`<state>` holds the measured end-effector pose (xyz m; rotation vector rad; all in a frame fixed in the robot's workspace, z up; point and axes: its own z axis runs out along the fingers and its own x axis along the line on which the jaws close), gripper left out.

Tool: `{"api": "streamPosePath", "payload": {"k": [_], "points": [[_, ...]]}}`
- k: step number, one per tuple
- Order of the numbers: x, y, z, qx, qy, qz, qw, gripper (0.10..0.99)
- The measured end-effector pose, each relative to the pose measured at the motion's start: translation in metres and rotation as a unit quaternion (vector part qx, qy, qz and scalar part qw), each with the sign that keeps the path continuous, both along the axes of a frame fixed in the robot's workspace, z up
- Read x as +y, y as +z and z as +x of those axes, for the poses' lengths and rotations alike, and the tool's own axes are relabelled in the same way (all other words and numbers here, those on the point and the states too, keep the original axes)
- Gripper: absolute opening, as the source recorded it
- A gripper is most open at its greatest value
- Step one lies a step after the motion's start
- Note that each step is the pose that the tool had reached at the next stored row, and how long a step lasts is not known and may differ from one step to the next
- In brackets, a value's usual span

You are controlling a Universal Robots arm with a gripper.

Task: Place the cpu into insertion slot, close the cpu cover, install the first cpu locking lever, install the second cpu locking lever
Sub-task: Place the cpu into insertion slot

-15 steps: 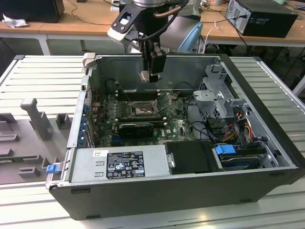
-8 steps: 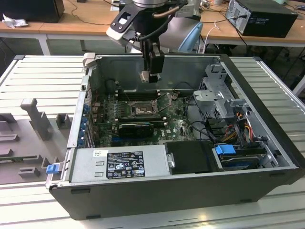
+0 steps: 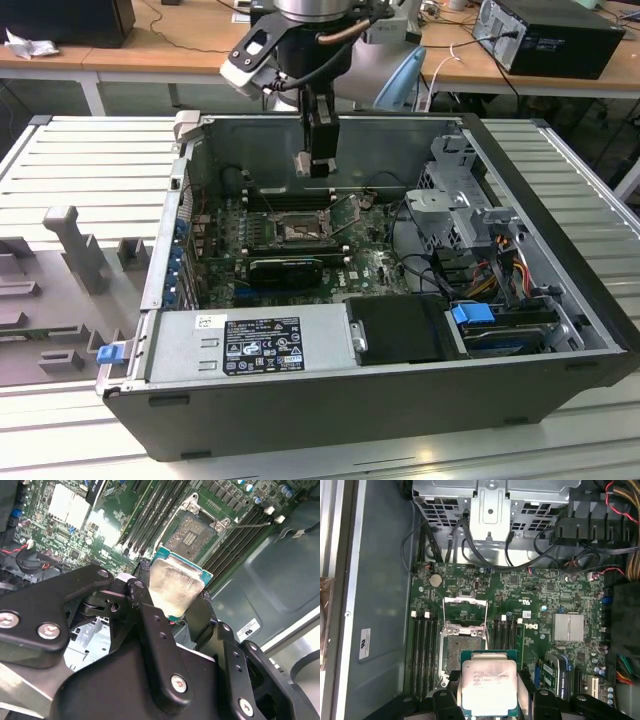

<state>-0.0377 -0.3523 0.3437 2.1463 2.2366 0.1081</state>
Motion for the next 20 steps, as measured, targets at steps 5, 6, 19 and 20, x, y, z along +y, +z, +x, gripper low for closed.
{"api": "streamPosePath", "payload": {"k": [5, 6, 19, 20], "points": [[0.0, -0.0079, 0.0, 0.0023, -0.01, 0.0, 0.9999, 0.529], [0.0, -0.0093, 0.0, 0.0037, -0.011, 0.0, 0.9999, 0.529], [0.0, -0.0262, 0.0, 0.0044, -0.013, 0.0, 0.9999, 0.529], [0.0, -0.0278, 0.0, 0.0044, -0.013, 0.0, 0.9999, 0.529]]}}
